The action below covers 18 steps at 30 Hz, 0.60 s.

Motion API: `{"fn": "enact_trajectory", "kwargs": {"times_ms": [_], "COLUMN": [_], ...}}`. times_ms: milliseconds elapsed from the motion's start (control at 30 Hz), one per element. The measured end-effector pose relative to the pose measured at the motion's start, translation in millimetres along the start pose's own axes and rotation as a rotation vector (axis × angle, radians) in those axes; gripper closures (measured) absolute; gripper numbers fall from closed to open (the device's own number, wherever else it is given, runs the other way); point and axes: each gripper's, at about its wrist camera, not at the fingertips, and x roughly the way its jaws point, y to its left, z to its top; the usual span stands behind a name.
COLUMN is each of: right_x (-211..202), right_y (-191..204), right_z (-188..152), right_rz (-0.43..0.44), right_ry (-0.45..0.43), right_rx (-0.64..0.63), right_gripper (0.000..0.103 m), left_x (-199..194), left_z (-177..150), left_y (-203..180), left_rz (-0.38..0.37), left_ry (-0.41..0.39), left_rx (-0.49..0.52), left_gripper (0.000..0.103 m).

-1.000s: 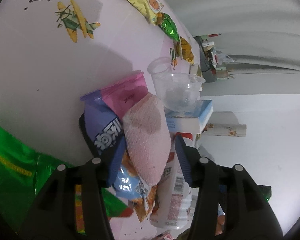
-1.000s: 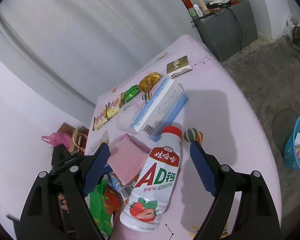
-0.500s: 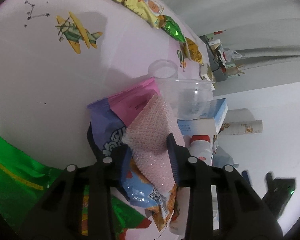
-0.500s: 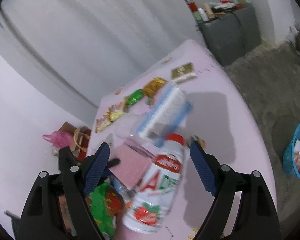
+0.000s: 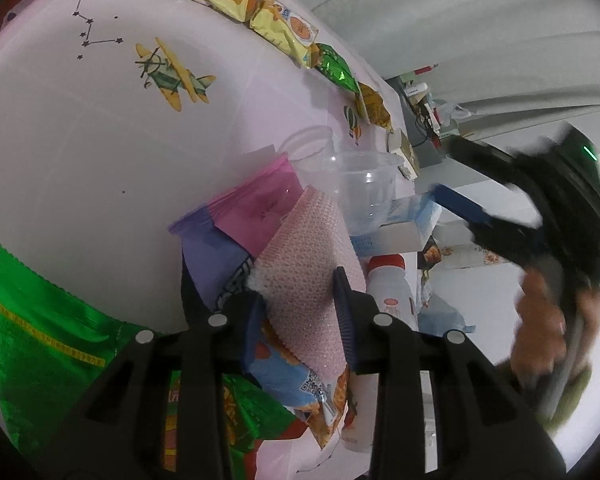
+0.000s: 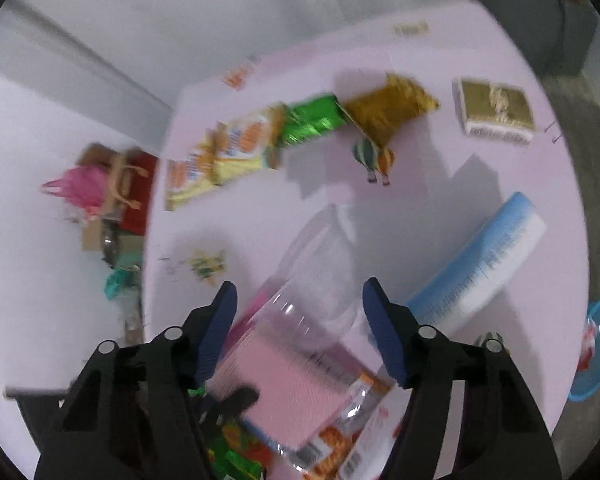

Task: Collect trash
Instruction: 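Grasp the clear plastic cup rim with the right tool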

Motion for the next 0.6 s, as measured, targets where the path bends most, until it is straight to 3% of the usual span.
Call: {"fn": "enact_trajectory", "kwargs": {"times_ms": [133, 300, 467, 600], "right_x": [34.2, 53.7, 56.8, 53.0], "right_y": [-5.1, -4.0, -0.3, 1.3], "right_z": [18.0, 22.7, 21.9, 19.9], "right_rz": [-0.052, -0.059, -0.077, -0.091], "right_ry": [0.08, 0.156, 0.185, 0.155], "right_rx": [0.059, 0.075, 0.048, 0.031], "right_gripper": [0.045, 0.059, 0.077, 0.09], "left_x": [0.6, 1.3, 0.8, -0.7], "left_z": [-0.1, 3.1, 2.7, 0.5], "left_y": [1.8, 1.4, 3.0, 3.8], "left_rz": [-0.006, -0.012, -0.019, -0.024], "left_ry": [0.004, 0.003, 0.0, -0.004], "left_rx": [-0.008, -0.004, -0.006, -0.009], "left_gripper": [0.073, 0.074, 0.074, 0.074]}}
